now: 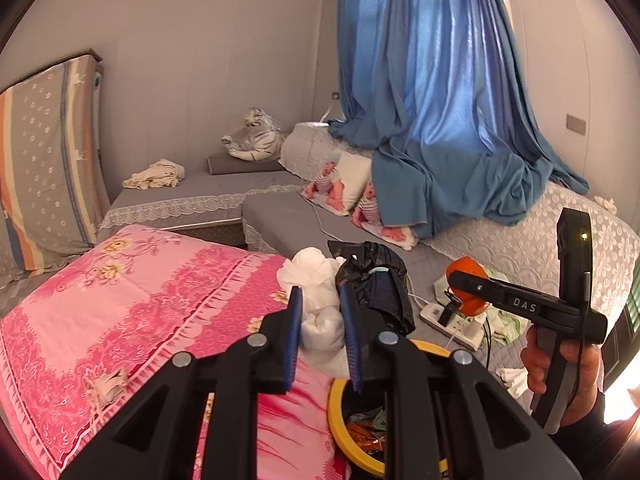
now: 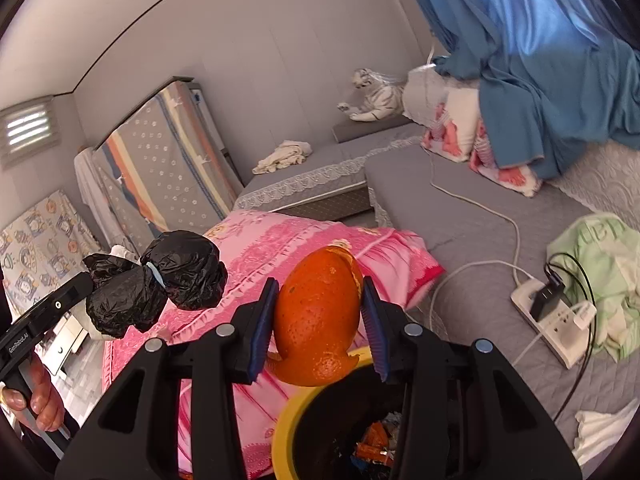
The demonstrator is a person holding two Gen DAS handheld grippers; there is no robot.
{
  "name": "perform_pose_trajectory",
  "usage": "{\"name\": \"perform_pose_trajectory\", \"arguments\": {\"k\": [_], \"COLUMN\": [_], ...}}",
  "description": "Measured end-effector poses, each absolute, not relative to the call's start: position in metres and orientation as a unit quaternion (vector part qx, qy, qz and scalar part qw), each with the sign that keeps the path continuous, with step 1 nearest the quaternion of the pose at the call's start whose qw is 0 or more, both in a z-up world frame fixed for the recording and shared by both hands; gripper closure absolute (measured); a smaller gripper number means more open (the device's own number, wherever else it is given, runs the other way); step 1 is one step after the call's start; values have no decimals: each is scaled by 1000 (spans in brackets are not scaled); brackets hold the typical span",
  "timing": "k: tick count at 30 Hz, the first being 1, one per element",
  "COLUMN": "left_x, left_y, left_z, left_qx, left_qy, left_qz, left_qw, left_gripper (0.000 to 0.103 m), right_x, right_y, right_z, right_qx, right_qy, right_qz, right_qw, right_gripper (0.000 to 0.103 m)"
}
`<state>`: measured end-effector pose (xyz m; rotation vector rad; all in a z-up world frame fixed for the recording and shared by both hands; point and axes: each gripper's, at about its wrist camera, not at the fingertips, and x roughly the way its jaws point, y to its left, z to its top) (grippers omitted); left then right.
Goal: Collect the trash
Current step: 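Lift and carry the tissue, black bag and orange peel in both tools over the bin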
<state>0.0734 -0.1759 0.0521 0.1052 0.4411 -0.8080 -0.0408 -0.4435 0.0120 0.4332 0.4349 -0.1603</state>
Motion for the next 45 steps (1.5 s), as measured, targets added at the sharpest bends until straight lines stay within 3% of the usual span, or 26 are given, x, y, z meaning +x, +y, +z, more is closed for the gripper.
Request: {"name": "perform_pose_trajectory", "arguments": {"k": [21,45], "left_x": [81,110], "left_y": [-240,-298], "left_z": [15,-80], "left_qx": [62,99], "left_qy": [265,376], "left_qz": [-431,-443], "left_qw": [860,808], "left_gripper": [85,84], "right_x": [-63,-59], "right_y": [-482,-499], "right_z": [-47,-112], "right_qx": [265,315], "right_qy": [252,322], "right_qz": [-123,-130], "right_qw": [923,883], "right_gripper": [64,64]}}
